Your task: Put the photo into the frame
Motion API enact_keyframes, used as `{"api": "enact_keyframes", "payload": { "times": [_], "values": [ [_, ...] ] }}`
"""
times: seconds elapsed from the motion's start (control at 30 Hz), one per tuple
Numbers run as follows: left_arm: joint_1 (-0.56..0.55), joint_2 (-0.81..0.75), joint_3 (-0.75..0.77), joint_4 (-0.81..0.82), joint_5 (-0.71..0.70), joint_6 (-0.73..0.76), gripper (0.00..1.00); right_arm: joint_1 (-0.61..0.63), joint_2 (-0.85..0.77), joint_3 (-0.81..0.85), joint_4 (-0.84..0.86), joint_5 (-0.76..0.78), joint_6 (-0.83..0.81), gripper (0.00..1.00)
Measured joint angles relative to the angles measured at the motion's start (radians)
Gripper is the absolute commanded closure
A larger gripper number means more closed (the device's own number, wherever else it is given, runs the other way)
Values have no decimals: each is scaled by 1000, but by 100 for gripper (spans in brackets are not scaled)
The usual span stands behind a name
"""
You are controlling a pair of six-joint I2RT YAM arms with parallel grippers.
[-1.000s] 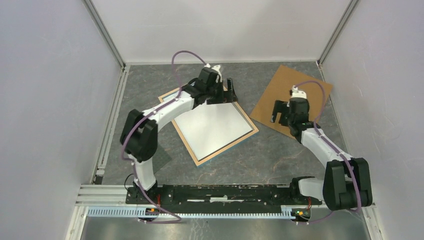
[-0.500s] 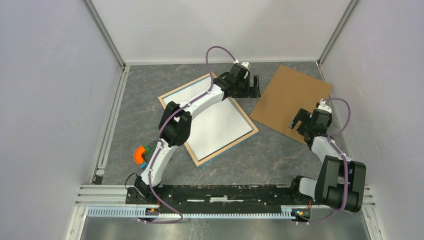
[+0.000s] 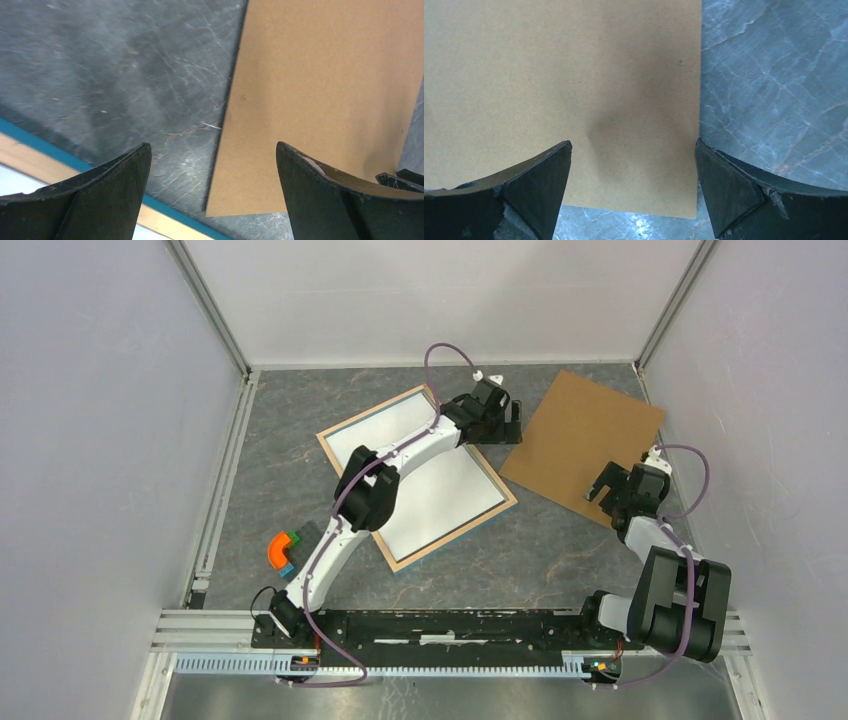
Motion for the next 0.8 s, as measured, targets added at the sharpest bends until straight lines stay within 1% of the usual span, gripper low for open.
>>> {"api": "enact_keyframes", "payload": {
  "times": [0.17, 0.27, 0.4, 0.53, 0.67, 0.8],
  "values": [
    [-23, 43, 11, -2, 40, -65, 0, -18, -9, 0, -25, 62, -5, 2],
    [-33, 47, 16, 5, 49, -100, 0, -33, -10, 0, -25, 68, -13, 2],
    [-38, 49, 18, 0, 53, -154, 0, -38, 5, 1, -22, 39, -13, 2],
    [-39, 50, 18, -3, 79, -207, 1, -38, 21, -4, 5, -26, -8, 2],
    [-35, 56, 19, 7, 152, -268, 1, -39, 32, -11, 46, -72, -2, 2],
    [-23, 64, 20, 30, 217, -328, 5, -55, 39, -18, 75, -77, -1, 2]
  ]
}}
